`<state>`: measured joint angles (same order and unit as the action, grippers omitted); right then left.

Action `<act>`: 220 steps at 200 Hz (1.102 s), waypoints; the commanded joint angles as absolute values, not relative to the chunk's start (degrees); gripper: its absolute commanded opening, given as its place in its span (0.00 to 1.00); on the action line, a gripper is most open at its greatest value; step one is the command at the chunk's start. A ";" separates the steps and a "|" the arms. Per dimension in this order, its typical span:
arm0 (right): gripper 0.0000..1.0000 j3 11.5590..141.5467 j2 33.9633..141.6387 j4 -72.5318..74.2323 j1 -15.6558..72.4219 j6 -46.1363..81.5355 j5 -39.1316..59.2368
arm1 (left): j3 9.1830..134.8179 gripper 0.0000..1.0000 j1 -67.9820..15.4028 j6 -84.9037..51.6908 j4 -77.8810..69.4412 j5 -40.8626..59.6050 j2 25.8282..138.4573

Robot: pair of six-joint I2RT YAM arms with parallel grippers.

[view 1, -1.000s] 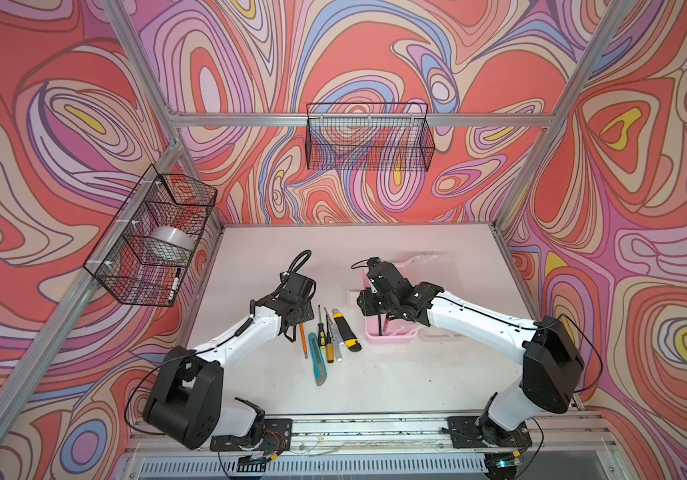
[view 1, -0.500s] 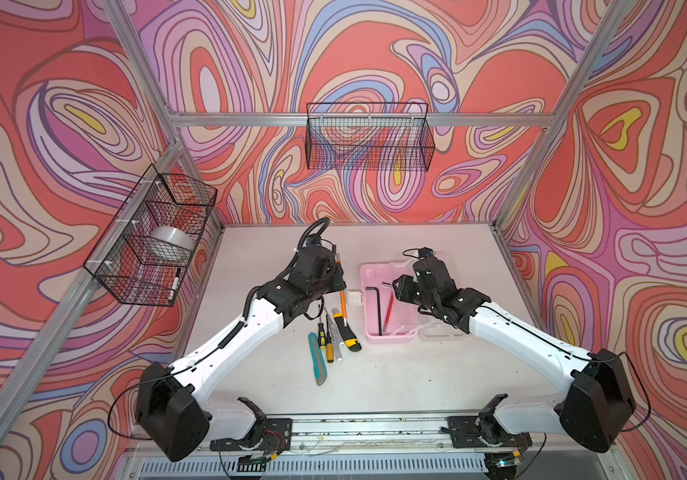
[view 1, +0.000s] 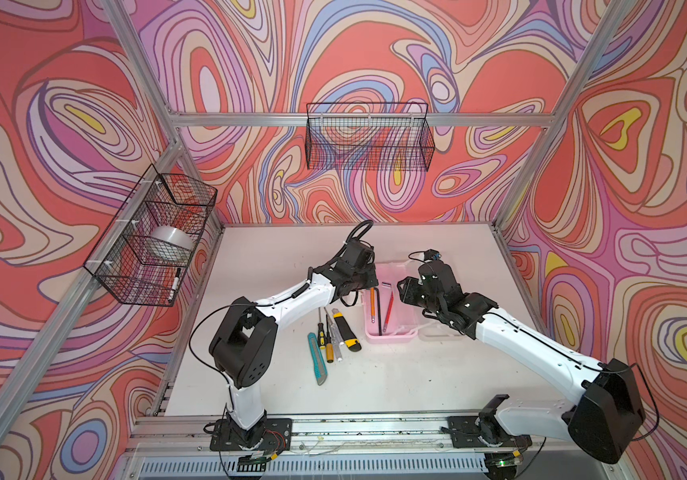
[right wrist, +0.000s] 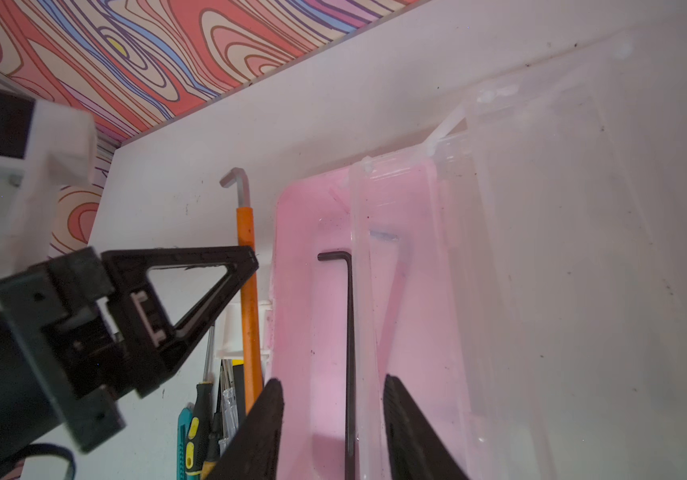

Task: Pack the tool kit
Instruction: 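Lift the orange-handled hex key and carry it into the pink box with the left gripper, then open the left gripper to release the orange-handled hex key in the box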

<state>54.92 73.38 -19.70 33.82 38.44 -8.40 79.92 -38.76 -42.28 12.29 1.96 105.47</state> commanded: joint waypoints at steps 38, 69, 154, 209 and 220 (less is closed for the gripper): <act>0.42 53.17 72.88 -18.53 33.73 38.91 -9.05 | 85.82 0.00 -39.20 -44.02 9.70 4.63 112.81; 0.42 53.02 73.44 -18.47 33.75 39.11 -8.74 | 86.35 0.00 -39.53 -45.04 9.58 5.91 114.75; 0.42 52.46 73.74 -17.76 33.72 39.33 -8.61 | 87.94 0.00 -40.73 -46.15 10.39 8.07 119.66; 0.42 52.97 73.74 -18.01 33.75 38.93 -8.79 | 89.18 0.23 -41.03 -45.58 11.55 8.54 120.81; 0.42 53.21 73.65 -18.10 33.70 38.63 -8.68 | 89.45 0.24 -41.04 -45.29 11.85 8.39 120.67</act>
<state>52.99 73.41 -18.61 33.82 39.09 -8.32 87.46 -40.88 -45.25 10.94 8.38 120.29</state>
